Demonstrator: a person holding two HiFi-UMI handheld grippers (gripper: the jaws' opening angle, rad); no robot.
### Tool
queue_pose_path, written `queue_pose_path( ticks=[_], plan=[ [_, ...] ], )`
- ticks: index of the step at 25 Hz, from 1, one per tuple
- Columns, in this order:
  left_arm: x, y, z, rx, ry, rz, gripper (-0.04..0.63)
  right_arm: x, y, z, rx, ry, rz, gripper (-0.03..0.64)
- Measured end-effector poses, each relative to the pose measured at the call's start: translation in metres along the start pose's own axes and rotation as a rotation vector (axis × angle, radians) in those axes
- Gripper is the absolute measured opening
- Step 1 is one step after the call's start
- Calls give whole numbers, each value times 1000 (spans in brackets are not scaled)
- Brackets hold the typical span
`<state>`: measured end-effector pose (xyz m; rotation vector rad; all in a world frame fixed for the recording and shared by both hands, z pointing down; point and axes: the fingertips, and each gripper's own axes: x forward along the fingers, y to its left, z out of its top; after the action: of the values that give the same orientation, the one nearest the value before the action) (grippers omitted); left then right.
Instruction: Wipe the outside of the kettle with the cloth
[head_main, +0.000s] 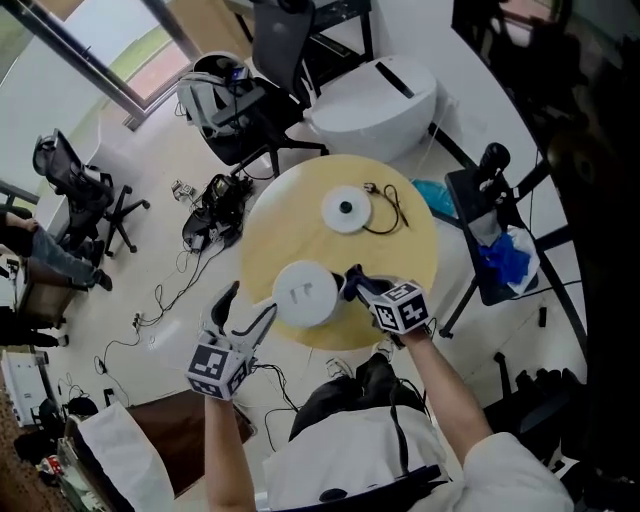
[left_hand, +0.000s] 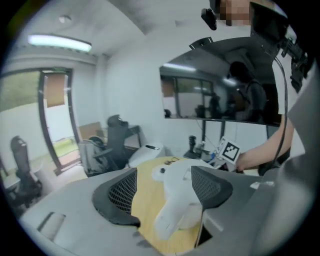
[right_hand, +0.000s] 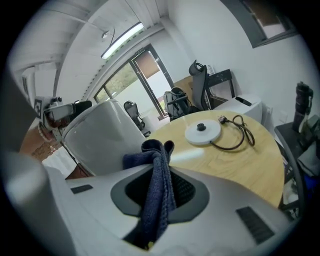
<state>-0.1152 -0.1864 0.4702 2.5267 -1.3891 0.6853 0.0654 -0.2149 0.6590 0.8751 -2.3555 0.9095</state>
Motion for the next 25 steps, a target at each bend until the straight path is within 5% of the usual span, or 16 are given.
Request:
queue_pose_path(
  ticks=[2, 9, 13, 15, 19, 25],
  plan=[
    [-25, 10, -26, -40, -32, 143, 332, -6, 3, 4, -3, -12, -22, 67],
    [-9, 6, -118, -148, 27, 419, 305, -22, 10, 12, -5, -28, -97, 67],
    [15, 12, -133, -182, 25, 465, 283, -27, 15, 12, 7, -33, -128, 67],
    [19, 15, -134, -172, 21, 493, 207, -28, 17, 13, 12, -34, -137, 67],
    [25, 16, -133, -187, -4, 454, 150, -30, 26, 13, -11, -33, -140, 67],
    [39, 28, -124, -15, -46, 175, 147, -37, 44, -2, -39, -19, -136, 67]
  ],
)
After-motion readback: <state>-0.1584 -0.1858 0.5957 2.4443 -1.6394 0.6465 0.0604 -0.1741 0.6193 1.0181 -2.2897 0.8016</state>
